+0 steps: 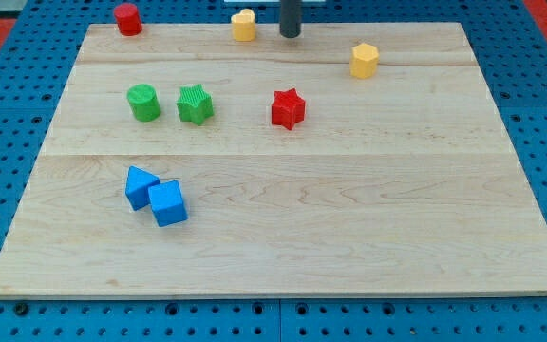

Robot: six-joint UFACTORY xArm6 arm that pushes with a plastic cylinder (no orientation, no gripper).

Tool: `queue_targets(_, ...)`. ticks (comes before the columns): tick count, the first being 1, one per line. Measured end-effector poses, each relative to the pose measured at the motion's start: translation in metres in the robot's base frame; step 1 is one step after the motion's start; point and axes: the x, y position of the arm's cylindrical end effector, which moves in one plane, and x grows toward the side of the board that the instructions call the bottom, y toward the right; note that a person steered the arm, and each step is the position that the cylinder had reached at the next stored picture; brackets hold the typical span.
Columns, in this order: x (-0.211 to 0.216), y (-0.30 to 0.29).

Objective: Point your arm at the top of the green star

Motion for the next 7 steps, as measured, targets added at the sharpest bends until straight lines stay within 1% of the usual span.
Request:
queue_targets(1,0.000,-0.010)
queue_targets(2,0.002,-0.071)
queue_targets(3,0.006,-0.075)
queue_targets(4,0.061,-0.091)
queue_targets(5,0.088,-0.149)
queue_targets(6,0.084,-0.229)
queue_targets(7,0.060,-0.260)
